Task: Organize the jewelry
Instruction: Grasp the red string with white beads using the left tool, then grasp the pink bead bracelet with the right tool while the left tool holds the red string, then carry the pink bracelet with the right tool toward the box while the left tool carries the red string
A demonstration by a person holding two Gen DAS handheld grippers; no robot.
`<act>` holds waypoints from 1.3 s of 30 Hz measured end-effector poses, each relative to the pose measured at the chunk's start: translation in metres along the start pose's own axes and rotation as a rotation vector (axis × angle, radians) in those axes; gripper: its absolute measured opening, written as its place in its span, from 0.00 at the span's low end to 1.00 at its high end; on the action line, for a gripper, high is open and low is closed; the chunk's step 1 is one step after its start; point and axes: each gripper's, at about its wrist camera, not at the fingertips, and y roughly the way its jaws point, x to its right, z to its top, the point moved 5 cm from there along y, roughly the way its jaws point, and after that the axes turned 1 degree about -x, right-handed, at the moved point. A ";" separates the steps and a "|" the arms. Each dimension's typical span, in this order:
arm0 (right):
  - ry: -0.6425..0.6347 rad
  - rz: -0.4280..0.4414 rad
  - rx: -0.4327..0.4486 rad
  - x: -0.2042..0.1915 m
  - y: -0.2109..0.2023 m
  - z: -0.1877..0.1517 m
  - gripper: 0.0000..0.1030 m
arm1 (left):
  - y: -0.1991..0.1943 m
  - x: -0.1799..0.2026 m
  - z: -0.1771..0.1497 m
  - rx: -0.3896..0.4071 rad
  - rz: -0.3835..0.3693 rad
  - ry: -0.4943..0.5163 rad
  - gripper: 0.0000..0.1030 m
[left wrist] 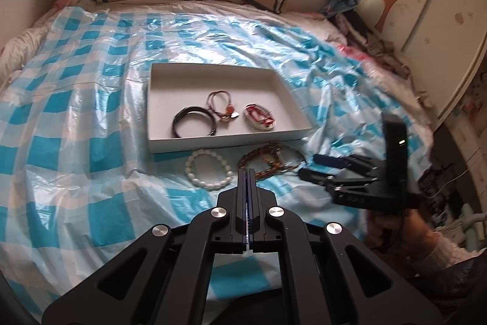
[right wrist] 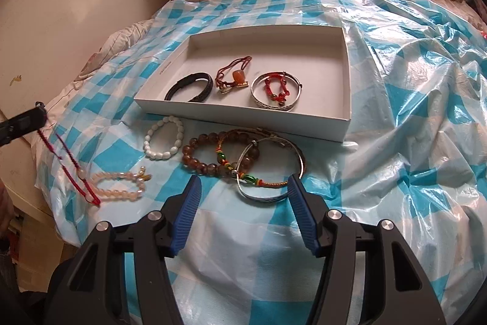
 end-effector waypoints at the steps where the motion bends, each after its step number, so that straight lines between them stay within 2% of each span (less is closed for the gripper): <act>1: -0.013 0.005 -0.002 -0.005 0.001 0.001 0.56 | 0.004 -0.004 -0.002 -0.013 -0.017 -0.022 0.01; 6: -0.068 0.040 -0.022 -0.025 0.009 0.001 0.56 | -0.011 -0.005 0.000 0.049 -0.138 -0.072 0.01; 10: -0.117 0.066 -0.038 -0.044 0.019 0.007 0.56 | -0.016 -0.007 0.001 0.066 -0.122 -0.071 0.01; 13: -0.160 0.118 -0.051 -0.061 0.025 0.013 0.56 | -0.017 -0.012 0.001 0.071 -0.113 -0.083 0.01; 19: -0.263 0.209 -0.149 -0.092 0.053 0.013 0.55 | -0.016 -0.020 -0.001 0.074 -0.113 -0.105 0.01; 25: -0.236 0.237 -0.221 -0.087 0.082 0.011 0.57 | -0.015 -0.026 -0.001 0.079 -0.115 -0.118 0.01; 26: -0.237 0.231 -0.218 -0.086 0.081 0.011 0.49 | -0.015 -0.027 -0.001 0.080 -0.114 -0.121 0.01; 27: -0.243 0.225 -0.218 -0.086 0.079 0.011 0.32 | -0.015 -0.027 -0.001 0.080 -0.113 -0.122 0.01; 30: -0.266 0.206 -0.216 -0.085 0.072 0.006 0.18 | -0.015 -0.029 -0.002 0.080 -0.111 -0.126 0.01; 32: -0.274 0.192 -0.207 -0.083 0.065 0.002 0.15 | -0.015 -0.028 -0.003 0.078 -0.113 -0.129 0.01; 34: -0.254 0.188 -0.195 -0.078 0.057 -0.001 0.08 | -0.014 -0.026 -0.004 0.076 -0.116 -0.129 0.01; 39: -0.191 0.192 -0.170 -0.063 0.036 -0.008 0.08 | -0.014 -0.018 -0.003 0.075 -0.125 -0.121 0.01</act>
